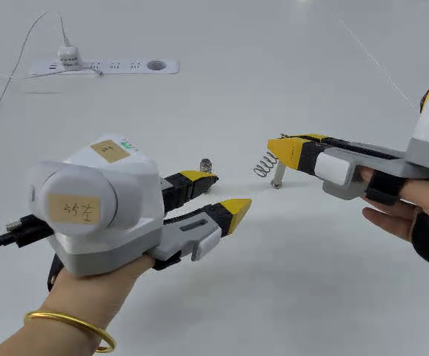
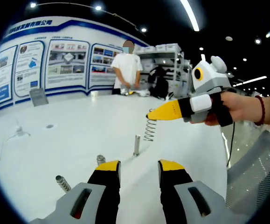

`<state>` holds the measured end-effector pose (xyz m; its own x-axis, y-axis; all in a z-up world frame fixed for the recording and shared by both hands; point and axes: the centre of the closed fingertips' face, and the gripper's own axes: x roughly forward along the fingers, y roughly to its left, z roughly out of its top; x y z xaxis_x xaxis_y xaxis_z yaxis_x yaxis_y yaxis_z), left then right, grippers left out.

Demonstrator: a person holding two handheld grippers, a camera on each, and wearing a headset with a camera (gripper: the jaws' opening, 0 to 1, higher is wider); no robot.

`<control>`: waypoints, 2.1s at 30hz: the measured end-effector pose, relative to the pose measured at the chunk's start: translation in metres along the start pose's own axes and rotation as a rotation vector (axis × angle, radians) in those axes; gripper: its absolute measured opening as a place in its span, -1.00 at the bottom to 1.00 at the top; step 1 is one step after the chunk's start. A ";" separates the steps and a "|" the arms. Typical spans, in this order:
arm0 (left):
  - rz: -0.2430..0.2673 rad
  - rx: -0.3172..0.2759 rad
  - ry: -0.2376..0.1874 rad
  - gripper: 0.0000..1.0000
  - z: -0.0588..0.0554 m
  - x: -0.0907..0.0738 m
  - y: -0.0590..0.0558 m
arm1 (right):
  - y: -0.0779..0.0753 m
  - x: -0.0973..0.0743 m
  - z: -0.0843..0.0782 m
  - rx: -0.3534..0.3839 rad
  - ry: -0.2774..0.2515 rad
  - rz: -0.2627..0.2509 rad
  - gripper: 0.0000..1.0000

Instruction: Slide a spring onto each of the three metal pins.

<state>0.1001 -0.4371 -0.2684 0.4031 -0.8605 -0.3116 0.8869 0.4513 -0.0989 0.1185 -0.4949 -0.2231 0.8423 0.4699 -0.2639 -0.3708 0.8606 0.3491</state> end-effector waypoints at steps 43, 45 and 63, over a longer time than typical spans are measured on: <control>0.188 -0.027 0.040 0.82 -0.016 -0.047 0.044 | -0.051 0.013 0.007 -0.322 0.047 -0.175 -0.76; 0.192 -0.032 0.044 0.87 -0.017 -0.048 0.046 | -0.053 0.013 0.006 -0.325 0.048 -0.180 -0.75; 0.217 -0.066 0.070 1.00 -0.030 -0.050 0.054 | -0.061 0.020 -0.005 -0.329 0.074 -0.193 -0.75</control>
<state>0.1209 -0.3626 -0.2863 0.5642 -0.7242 -0.3966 0.7636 0.6404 -0.0831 0.1558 -0.5371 -0.2543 0.8829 0.2959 -0.3646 -0.3243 0.9458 -0.0176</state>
